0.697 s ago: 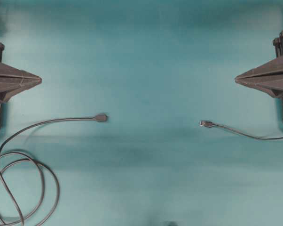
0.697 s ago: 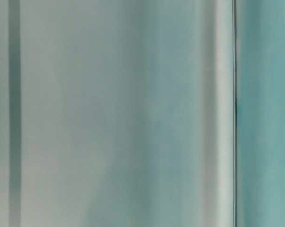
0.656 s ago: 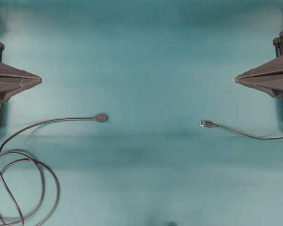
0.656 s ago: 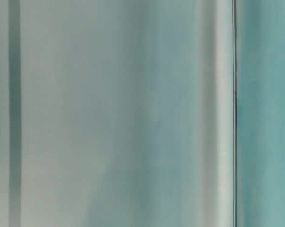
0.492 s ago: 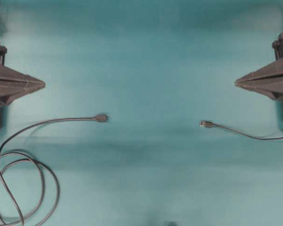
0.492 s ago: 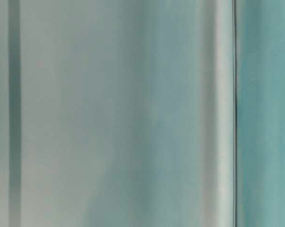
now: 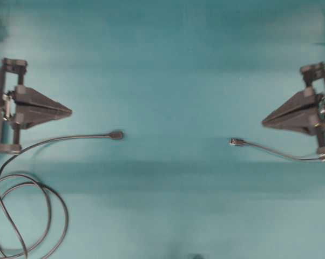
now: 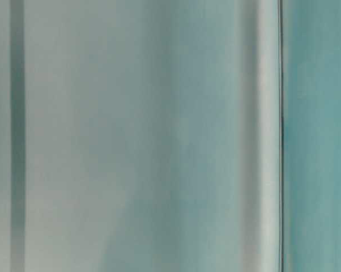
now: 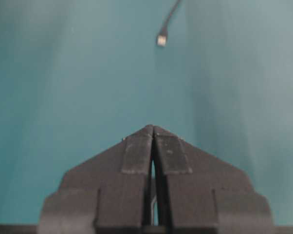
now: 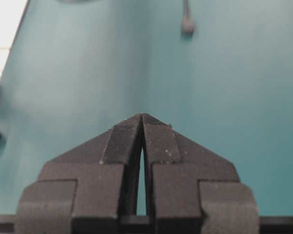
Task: Insert the USB using both arms.
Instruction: 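Move both grippers toward the USB cable ends on the table, then close left gripper on female USB socket, right on male plug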
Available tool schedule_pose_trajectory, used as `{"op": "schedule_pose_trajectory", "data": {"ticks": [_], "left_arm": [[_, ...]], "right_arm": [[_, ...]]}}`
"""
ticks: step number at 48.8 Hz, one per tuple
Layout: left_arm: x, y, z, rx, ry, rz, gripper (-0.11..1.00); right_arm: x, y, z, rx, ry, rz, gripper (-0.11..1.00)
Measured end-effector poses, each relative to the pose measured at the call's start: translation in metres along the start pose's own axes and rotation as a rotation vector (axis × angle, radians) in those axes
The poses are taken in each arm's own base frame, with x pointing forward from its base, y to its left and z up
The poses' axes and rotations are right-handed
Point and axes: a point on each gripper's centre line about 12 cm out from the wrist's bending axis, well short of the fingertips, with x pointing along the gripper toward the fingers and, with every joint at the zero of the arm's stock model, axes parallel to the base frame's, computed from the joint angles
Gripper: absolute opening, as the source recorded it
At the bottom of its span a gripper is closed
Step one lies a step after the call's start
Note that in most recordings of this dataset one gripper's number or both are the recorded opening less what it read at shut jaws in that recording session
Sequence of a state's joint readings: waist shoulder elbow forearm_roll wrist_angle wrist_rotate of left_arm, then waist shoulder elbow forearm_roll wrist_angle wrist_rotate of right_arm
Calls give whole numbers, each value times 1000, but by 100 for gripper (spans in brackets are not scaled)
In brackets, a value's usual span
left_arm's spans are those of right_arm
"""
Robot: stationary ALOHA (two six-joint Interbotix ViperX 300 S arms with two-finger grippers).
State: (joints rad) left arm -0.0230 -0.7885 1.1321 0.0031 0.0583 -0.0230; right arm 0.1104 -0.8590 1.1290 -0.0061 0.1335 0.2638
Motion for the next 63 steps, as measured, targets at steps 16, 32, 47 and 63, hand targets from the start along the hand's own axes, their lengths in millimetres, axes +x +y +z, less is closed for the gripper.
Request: {"op": "schedule_pose_trajectory", "data": {"ticks": [16, 32, 47, 63], "left_arm": [[24, 0, -26, -5, 146, 2, 0], [47, -1, -56, -57, 296, 8, 12], [67, -5, -72, -48, 327, -6, 77], [83, -10, -77, -38, 354, -18, 80]], "right_arm": [[38, -2, -47, 149, 288, -65, 0], [55, -11, -79, 144, 482, -138, 0], [81, -12, -89, 140, 579, -173, 0], [101, -13, -96, 136, 634, -192, 56]]}}
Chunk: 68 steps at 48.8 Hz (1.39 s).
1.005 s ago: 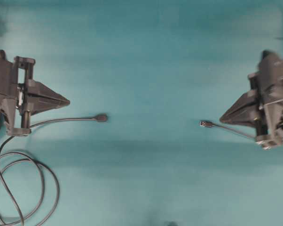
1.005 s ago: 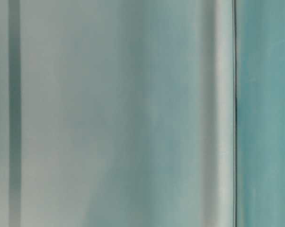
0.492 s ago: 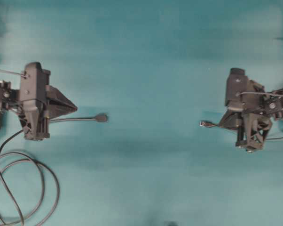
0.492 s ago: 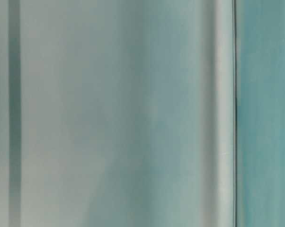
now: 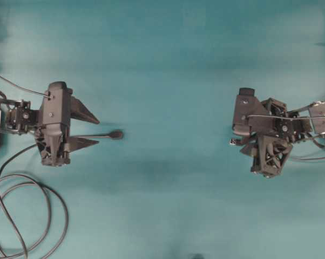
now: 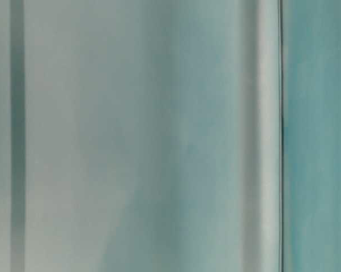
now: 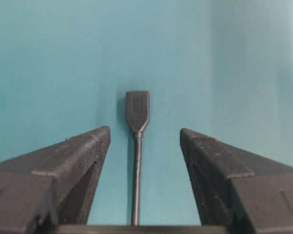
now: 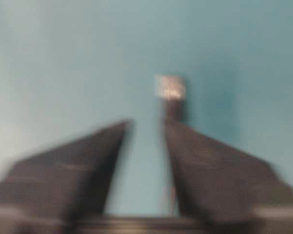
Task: Insert the USB using both arms.
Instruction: 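Close left gripper on female USB socket, right on male plug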
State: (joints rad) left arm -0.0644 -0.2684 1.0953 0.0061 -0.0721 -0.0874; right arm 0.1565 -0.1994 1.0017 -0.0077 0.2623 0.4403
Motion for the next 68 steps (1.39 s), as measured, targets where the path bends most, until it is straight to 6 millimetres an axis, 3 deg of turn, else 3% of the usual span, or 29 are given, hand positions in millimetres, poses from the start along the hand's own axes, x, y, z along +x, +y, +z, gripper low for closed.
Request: {"op": "schedule_pose_trajectory", "data": {"ticks": [3, 5, 16, 41, 57, 68], "left_arm": [[2, 0, 0, 0, 3, -1, 80], [2, -1, 1, 2, 2, -2, 80], [2, -1, 2, 3, 2, -3, 80], [2, -1, 2, 3, 2, -3, 80], [2, -2, 1, 4, 3, -4, 80], [2, -3, 2, 6, 2, -8, 80]], "right_arm": [[1, 0, 1, 0, 1, -1, 71], [1, 0, 0, -3, 3, -2, 75], [1, -1, 0, -27, 2, -7, 64], [17, -6, -9, -60, 57, -40, 62], [17, -7, -9, -65, 58, -43, 33], [17, -7, -12, -59, 61, -43, 32]]}}
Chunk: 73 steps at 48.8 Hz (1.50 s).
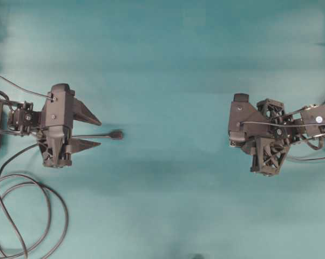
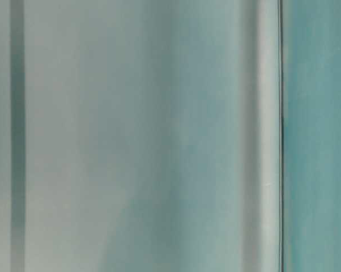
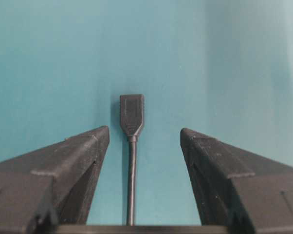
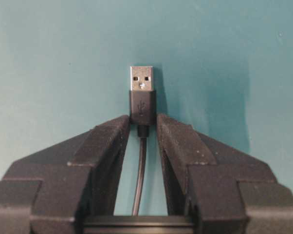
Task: Insert the USB using both arms.
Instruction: 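Close left gripper on female USB socket, right on male plug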
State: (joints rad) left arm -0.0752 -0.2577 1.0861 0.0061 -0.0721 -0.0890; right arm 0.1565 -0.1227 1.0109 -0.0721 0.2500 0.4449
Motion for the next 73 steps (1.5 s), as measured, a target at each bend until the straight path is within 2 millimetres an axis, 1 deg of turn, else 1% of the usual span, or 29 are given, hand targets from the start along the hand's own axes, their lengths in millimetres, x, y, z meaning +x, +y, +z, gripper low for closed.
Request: {"op": "schedule_pose_trajectory", "data": {"ticks": [7, 18, 35, 41, 51, 59, 65, 73], "left_arm": [[0, 0, 0, -5, 2, 0, 80], [0, -4, 0, 4, 1, -11, 80], [2, -6, -2, 9, 11, -15, 79], [10, -5, -8, 9, 49, -11, 79], [32, -5, -9, 8, 99, -6, 79], [45, -4, -10, 5, 143, 1, 79], [49, -3, -9, 0, 155, 6, 78], [51, 4, -9, -16, 164, 21, 75]], "right_arm": [[2, 0, 0, 0, -3, 1, 32], [6, 1, 4, 0, -4, 2, 25], [6, 2, 6, -2, -5, 4, 25], [7, 3, 7, -5, -7, 3, 25], [7, 3, 8, -3, -9, 3, 25], [7, 4, 8, -2, -8, 5, 25], [7, 3, 9, 0, -10, 5, 25], [7, 3, 9, -3, -10, 4, 25]]}}
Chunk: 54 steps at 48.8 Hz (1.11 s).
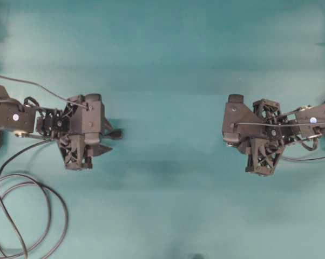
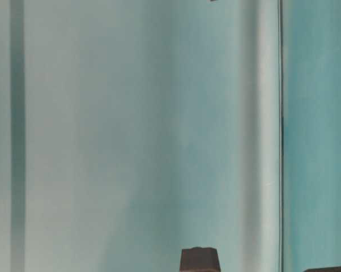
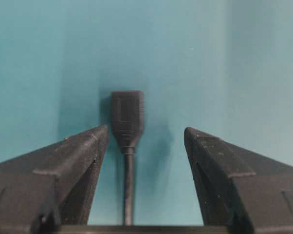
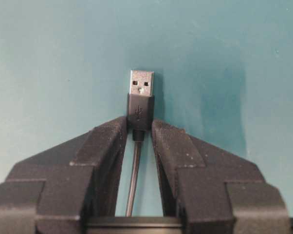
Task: Insert the USB using both arms.
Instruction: 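Close left gripper on female USB socket, right on male plug, then lift both held cable ends off the table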
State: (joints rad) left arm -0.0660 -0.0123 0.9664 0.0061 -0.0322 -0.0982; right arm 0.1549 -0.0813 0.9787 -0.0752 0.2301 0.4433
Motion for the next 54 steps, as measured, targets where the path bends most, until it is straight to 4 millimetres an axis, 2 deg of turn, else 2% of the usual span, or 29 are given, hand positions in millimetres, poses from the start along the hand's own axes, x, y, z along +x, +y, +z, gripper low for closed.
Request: {"op": "schedule_pose_trajectory", "data": {"ticks": [10, 34, 54], "left_arm": [[1, 9, -1, -25, 4, 19, 70], [14, 7, 5, -20, 15, 16, 67], [15, 2, 3, -5, 64, 11, 40]], "right_arm": [[0, 1, 1, 3, -3, 2, 25], [0, 3, 2, -7, -5, 5, 21], [-2, 4, 4, -5, -17, 11, 21]]}}
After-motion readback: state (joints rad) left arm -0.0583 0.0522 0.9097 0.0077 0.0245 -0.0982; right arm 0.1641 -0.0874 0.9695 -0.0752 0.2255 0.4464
